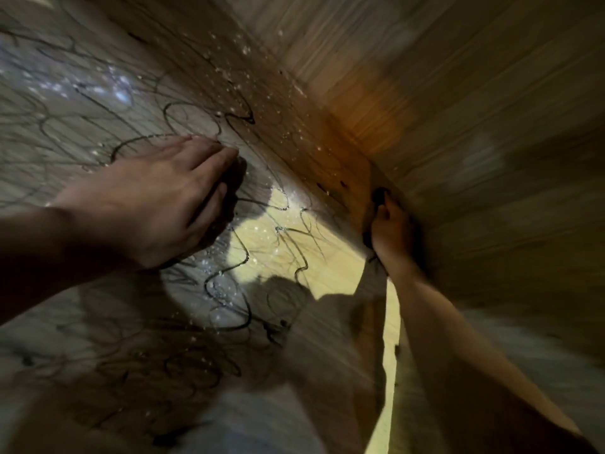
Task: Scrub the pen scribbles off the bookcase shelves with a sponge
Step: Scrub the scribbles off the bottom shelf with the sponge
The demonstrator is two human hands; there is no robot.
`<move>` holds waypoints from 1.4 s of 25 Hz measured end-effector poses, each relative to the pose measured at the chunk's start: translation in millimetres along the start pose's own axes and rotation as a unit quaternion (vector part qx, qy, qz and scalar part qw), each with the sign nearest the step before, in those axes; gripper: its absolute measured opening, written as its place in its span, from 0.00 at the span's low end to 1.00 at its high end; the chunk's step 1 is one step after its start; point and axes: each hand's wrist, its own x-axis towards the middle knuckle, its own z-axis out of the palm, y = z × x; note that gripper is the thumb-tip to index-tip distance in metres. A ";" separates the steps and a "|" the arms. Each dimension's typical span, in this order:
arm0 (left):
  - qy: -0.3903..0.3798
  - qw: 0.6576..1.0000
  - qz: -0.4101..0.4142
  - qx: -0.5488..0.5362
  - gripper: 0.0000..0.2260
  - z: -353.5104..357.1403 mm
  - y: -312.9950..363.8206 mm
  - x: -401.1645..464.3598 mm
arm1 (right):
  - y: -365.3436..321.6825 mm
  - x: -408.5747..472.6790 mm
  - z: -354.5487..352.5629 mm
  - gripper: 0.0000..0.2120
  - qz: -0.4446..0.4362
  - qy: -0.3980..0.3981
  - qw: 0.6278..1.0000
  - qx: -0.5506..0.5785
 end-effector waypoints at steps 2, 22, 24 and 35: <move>0.009 1.000 0.000 -0.005 0.29 -0.4 2.6 3.9 | -15.5 -10.2 3.2 0.20 -0.014 -0.009 1.000 0.021; 0.032 0.999 0.001 0.004 0.29 -7.0 6.8 -1.0 | -30.3 -1.0 10.2 0.22 -0.023 -0.054 0.998 -0.037; 0.038 0.999 0.000 0.014 0.29 -6.6 8.9 -2.0 | -37.2 -15.6 15.8 0.22 -0.093 -0.063 0.994 -0.013; 0.033 0.999 0.009 0.004 0.26 -2.5 6.1 -0.8 | -40.6 -12.8 16.1 0.22 -0.099 -0.057 0.993 -0.011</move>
